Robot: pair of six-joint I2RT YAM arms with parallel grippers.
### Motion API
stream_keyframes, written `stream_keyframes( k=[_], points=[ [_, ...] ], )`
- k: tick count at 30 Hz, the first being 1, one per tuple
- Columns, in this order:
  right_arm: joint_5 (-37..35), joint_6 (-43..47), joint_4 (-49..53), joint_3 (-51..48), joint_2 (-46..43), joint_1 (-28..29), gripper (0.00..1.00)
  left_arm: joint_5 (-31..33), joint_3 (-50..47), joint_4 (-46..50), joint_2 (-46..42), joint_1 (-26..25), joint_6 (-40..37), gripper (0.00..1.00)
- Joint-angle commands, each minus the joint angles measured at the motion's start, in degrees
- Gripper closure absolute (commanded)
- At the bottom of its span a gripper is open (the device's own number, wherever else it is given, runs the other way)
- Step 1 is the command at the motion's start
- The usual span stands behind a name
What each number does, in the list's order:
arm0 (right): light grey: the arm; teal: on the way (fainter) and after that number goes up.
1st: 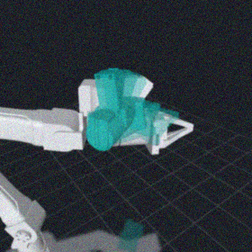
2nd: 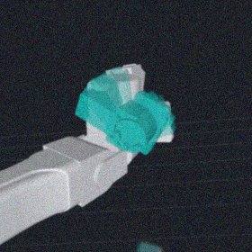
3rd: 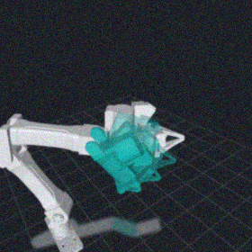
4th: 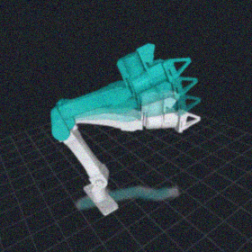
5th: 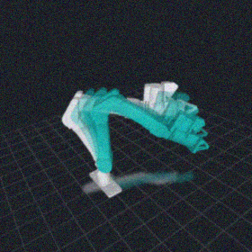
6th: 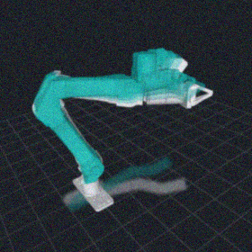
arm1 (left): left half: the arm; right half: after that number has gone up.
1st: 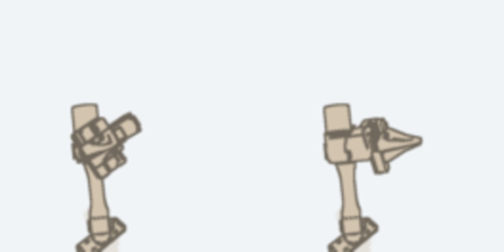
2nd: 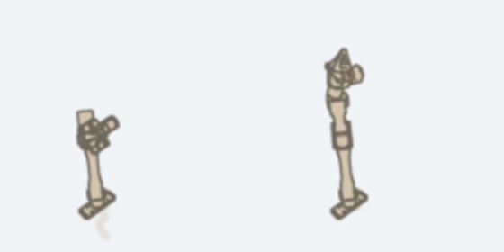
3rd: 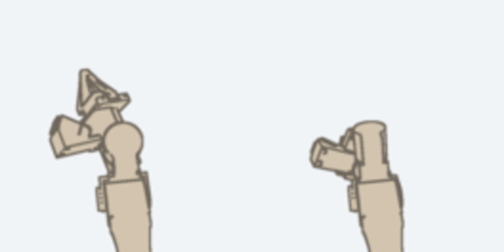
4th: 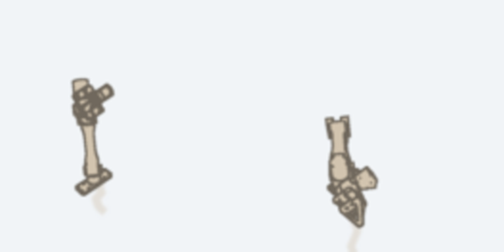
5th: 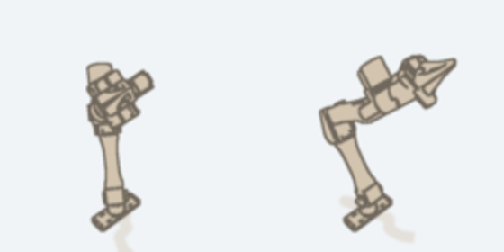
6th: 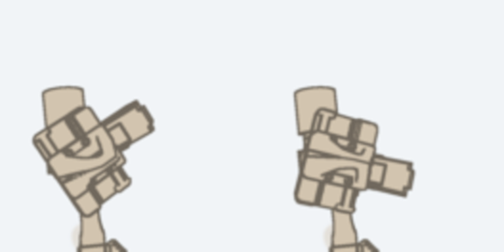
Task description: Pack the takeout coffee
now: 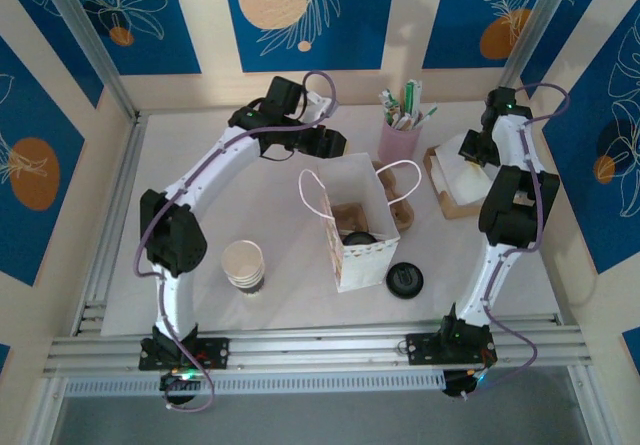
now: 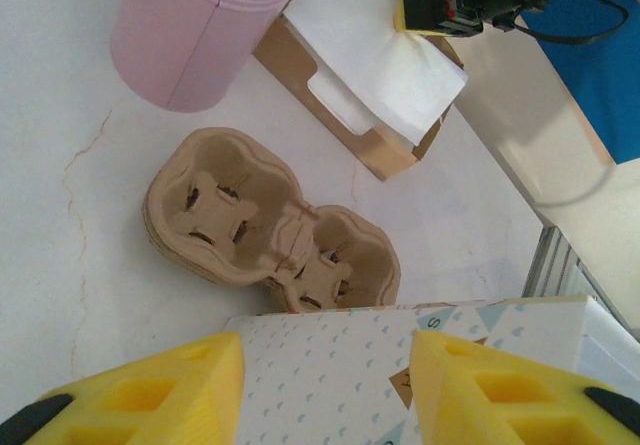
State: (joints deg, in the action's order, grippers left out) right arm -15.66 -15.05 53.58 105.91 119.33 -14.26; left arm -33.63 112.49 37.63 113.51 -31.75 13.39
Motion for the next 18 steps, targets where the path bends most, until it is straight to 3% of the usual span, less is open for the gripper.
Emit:
stream_keyframes(
  k=[1, 8, 18],
  points=[
    [-1.17, -0.83, -0.89, -1.05, -3.27, 0.6, 1.0, 0.66, -0.99, -1.79, -2.92, -0.3, 0.15, 0.52],
    [-2.22, -1.15, -1.22, -1.67, -5.7, 1.3, 1.0, 1.48, -3.67, -3.88, -5.42, -0.17, 0.02, 0.43],
    [-2.04, -1.6, -2.92, -3.69, -12.52, 2.3, 1.0, 7.19, -9.23, -8.32, -12.96, 0.03, 0.02, 0.04]
  ],
)
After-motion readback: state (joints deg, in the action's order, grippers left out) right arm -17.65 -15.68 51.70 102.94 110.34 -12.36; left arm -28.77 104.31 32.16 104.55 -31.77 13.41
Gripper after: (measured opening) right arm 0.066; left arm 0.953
